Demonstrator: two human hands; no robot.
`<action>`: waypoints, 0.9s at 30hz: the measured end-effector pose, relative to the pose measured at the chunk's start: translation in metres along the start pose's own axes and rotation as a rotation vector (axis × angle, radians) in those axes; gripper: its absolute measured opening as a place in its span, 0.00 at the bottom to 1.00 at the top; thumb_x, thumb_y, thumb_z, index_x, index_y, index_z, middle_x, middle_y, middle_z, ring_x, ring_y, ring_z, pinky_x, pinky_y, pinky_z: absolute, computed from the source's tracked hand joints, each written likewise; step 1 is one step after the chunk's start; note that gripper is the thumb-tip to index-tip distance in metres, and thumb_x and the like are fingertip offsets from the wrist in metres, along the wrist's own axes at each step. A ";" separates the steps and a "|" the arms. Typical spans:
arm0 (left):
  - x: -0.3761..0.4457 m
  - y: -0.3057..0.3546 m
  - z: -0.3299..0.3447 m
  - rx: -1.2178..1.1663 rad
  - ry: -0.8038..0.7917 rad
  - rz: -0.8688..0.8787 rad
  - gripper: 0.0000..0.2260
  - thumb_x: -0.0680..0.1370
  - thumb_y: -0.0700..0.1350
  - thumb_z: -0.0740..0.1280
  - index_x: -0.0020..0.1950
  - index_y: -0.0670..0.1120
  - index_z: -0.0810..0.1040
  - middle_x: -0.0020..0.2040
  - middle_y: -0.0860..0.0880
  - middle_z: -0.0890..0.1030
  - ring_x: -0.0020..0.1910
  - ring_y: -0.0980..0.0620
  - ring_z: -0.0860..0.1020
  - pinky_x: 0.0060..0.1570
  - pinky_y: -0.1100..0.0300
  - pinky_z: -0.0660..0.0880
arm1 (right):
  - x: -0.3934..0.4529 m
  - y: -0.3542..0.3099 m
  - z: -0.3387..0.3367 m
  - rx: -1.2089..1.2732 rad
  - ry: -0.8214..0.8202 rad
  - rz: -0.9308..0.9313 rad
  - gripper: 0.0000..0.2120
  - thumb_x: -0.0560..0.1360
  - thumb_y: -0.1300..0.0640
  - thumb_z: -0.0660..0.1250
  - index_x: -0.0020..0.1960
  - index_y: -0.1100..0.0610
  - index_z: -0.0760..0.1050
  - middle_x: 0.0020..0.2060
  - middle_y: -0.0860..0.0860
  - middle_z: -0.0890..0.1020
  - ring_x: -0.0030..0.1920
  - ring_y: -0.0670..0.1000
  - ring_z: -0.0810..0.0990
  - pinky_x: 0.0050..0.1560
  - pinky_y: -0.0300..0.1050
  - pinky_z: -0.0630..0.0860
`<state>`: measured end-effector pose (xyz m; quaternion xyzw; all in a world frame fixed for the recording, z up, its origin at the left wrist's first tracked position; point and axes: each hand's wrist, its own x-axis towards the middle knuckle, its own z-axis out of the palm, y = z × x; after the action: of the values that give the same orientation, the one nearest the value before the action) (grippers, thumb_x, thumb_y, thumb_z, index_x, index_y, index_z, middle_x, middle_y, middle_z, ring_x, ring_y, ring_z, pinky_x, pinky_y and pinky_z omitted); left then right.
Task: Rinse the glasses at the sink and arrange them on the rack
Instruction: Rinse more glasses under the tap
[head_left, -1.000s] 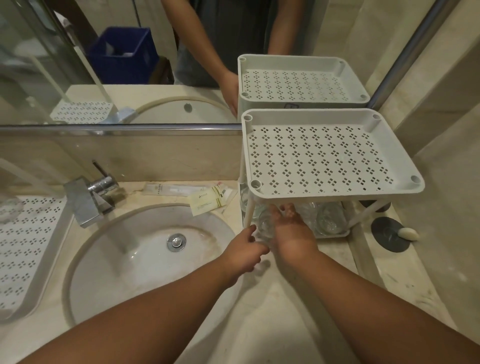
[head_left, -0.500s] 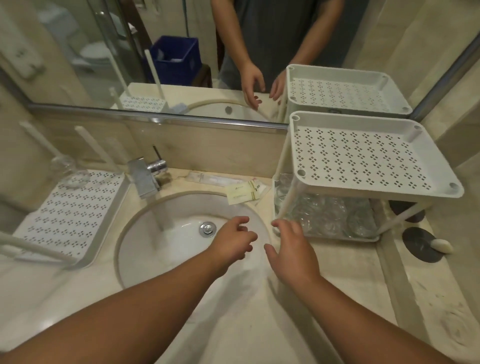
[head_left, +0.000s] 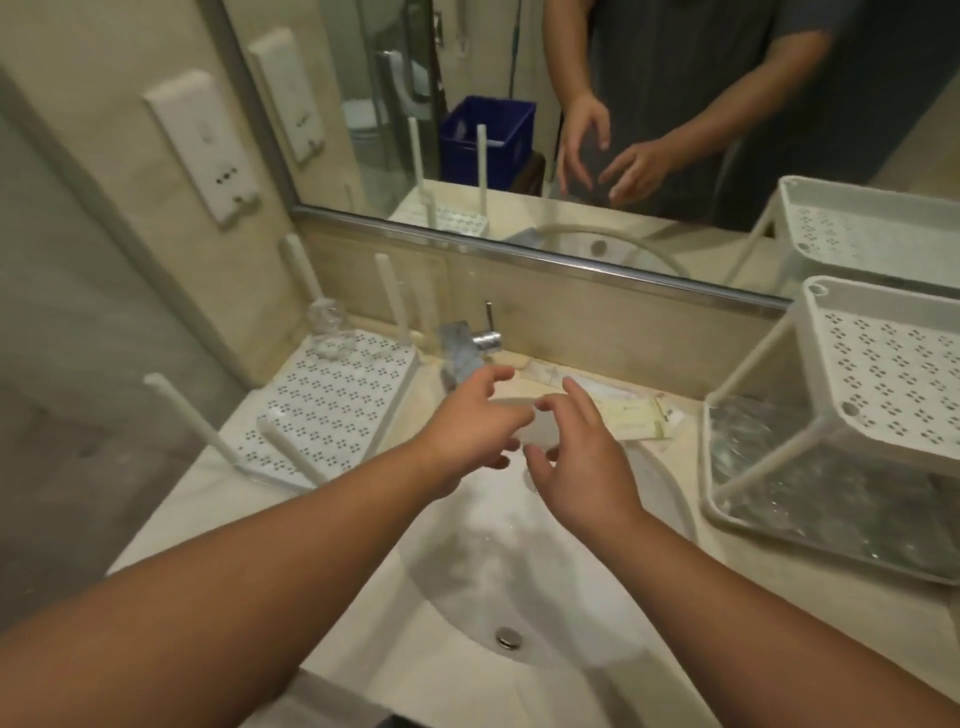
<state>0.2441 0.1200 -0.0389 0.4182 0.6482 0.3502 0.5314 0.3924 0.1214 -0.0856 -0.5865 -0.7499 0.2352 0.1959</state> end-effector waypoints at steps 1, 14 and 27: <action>0.001 0.005 -0.015 -0.004 0.006 0.025 0.23 0.76 0.45 0.69 0.70 0.57 0.69 0.60 0.55 0.71 0.47 0.46 0.84 0.47 0.48 0.83 | 0.007 -0.014 0.005 -0.006 0.000 -0.018 0.19 0.76 0.53 0.68 0.64 0.47 0.68 0.79 0.45 0.54 0.42 0.51 0.83 0.49 0.49 0.77; 0.043 0.013 -0.187 0.034 0.172 0.065 0.21 0.77 0.44 0.68 0.70 0.51 0.72 0.55 0.54 0.74 0.48 0.46 0.84 0.42 0.53 0.80 | 0.113 -0.144 0.069 -0.146 0.010 -0.285 0.24 0.74 0.54 0.69 0.68 0.49 0.69 0.68 0.50 0.73 0.60 0.57 0.78 0.49 0.48 0.73; 0.084 -0.026 -0.250 -0.255 0.282 -0.047 0.12 0.78 0.42 0.66 0.60 0.52 0.75 0.55 0.49 0.80 0.41 0.51 0.81 0.40 0.56 0.77 | 0.191 -0.196 0.133 -0.282 -0.230 -0.346 0.29 0.75 0.53 0.69 0.73 0.50 0.65 0.68 0.53 0.73 0.64 0.56 0.75 0.60 0.52 0.74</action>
<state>-0.0131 0.1840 -0.0485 0.2793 0.6761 0.4720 0.4920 0.1173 0.2506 -0.0757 -0.4406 -0.8818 0.1563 0.0629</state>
